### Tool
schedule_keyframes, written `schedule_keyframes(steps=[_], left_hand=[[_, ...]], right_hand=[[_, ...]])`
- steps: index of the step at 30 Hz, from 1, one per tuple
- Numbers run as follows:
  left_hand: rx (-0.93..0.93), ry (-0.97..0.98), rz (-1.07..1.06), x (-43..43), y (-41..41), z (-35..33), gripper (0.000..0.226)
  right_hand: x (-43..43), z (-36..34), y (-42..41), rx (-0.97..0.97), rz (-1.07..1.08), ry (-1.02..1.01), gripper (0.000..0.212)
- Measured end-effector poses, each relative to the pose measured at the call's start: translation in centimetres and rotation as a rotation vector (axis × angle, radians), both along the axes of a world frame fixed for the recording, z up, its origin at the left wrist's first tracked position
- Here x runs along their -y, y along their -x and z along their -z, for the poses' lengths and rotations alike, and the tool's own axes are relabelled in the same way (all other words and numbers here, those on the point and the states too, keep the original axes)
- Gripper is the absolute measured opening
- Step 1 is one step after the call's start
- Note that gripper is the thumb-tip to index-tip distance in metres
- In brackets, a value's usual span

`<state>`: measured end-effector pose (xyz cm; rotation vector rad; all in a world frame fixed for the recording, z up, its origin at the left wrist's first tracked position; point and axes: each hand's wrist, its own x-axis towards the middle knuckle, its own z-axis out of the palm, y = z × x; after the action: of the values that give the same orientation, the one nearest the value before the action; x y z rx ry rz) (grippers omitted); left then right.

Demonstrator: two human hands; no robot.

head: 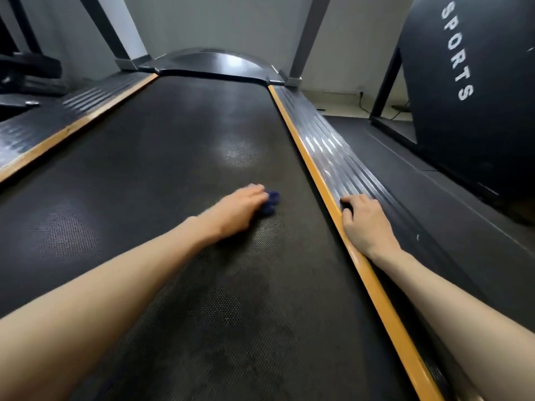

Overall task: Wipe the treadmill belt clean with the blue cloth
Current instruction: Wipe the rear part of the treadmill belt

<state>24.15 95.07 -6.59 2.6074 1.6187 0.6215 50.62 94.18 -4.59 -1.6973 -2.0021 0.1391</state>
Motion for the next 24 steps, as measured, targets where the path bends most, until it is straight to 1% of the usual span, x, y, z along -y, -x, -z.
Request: schedule_keyframes(steps=[2,3,4,6,8,10,12,14,16,18,20,22,24], left_hand=[[0.017,0.054,-0.299,-2.6,2.8,-0.1,0.04],[0.034,0.077,-0.416,-3.6,4.0,-0.1,0.039],[0.046,0.085,-0.489,-4.1,4.6,0.0,0.036],[0.065,0.088,-0.528,-4.2,4.1,-0.3,0.03],[0.092,0.086,-0.462,-3.3,2.1,-0.7,0.03],[0.086,0.063,-0.276,-1.5,-0.6,-1.0,0.031],[0.045,0.073,-0.043,0.5,-2.2,-1.2,0.03],[0.021,0.117,0.153,2.2,-2.5,-1.2,0.031],[-0.04,0.087,0.293,2.8,-2.1,-0.8,0.036],[-0.064,0.087,0.326,2.3,-1.6,-0.7,0.044],[-0.077,0.103,0.307,1.6,-1.1,-0.4,0.05],[-0.068,0.025,0.272,1.6,-0.9,0.2,0.05],[-0.012,-0.05,0.213,1.7,-0.8,0.7,0.045]], right_hand=[[-0.1,0.0,0.0,-0.013,0.005,-0.006,0.032],[-0.1,0.0,0.0,-0.02,0.01,-0.006,0.032],[-0.1,0.1,0.0,-0.025,0.01,-0.009,0.032],[-0.3,0.1,0.1,-0.023,0.003,-0.008,0.031],[-0.4,0.3,0.0,-0.019,0.004,-0.009,0.031],[-0.6,0.5,-0.1,-0.009,0.003,-0.019,0.031],[-0.6,0.6,-0.1,-0.017,0.007,-0.024,0.031],[-0.6,0.6,-0.1,-0.024,0.004,-0.021,0.031],[-0.6,0.5,-0.1,-0.017,0.0,-0.03,0.032],[-0.6,0.5,-0.1,-0.014,0.002,-0.034,0.031],[-0.7,0.6,-0.2,-0.009,0.005,-0.038,0.031],[-0.7,0.7,-0.2,0.0,0.007,-0.039,0.031],[-0.5,0.6,-0.1,0.006,0.012,-0.035,0.032]])
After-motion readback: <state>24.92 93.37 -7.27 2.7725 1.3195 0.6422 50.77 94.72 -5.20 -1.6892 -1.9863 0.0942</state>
